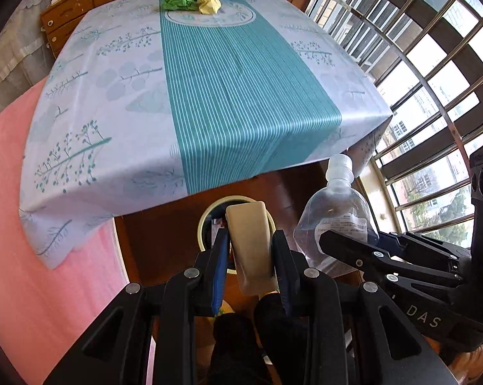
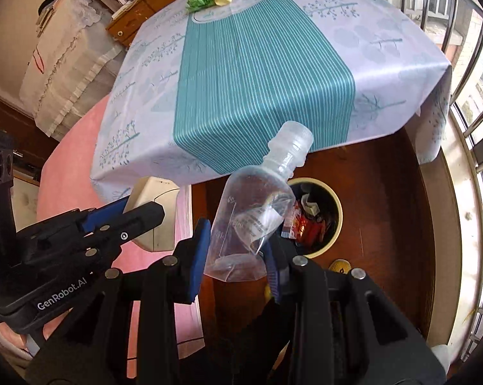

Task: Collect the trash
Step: 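Carry the soap bar and bottle down over the bin, then open both tools to drop the soap and bottle into the bin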

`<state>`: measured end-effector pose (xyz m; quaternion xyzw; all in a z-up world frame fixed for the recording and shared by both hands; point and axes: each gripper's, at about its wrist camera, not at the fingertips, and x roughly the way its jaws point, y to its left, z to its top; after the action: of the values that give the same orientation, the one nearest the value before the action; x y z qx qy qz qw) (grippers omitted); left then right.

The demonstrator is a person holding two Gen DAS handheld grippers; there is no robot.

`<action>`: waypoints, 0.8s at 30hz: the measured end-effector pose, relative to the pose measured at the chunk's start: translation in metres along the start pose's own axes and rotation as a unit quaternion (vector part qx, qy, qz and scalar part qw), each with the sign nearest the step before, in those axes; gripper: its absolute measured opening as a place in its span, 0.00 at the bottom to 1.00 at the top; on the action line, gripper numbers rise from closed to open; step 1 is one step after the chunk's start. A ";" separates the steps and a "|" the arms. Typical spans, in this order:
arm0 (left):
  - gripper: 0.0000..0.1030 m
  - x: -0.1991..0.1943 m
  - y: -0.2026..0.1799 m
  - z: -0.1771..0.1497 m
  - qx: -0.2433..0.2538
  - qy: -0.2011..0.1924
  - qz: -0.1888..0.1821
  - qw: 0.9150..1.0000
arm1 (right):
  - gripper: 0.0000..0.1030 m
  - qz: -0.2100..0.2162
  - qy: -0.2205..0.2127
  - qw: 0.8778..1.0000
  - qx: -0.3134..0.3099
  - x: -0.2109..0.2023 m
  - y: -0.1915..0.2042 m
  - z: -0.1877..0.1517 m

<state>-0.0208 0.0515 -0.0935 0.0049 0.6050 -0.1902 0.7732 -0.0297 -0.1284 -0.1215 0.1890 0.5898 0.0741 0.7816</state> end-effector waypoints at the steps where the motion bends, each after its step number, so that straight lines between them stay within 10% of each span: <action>1: 0.26 0.010 -0.001 -0.006 -0.001 0.007 0.002 1.000 | 0.28 -0.001 0.006 1.000 0.003 0.009 -0.007 -0.004; 24: 0.26 0.341 0.047 -0.065 -0.103 0.096 0.061 0.988 | 0.29 -0.046 0.110 0.993 -0.008 0.311 -0.169 -0.047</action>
<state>-0.0005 0.0119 -0.4414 -0.0194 0.6915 -0.0786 0.7179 -0.0008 -0.1683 -0.4753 0.1461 0.6795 0.0635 0.7162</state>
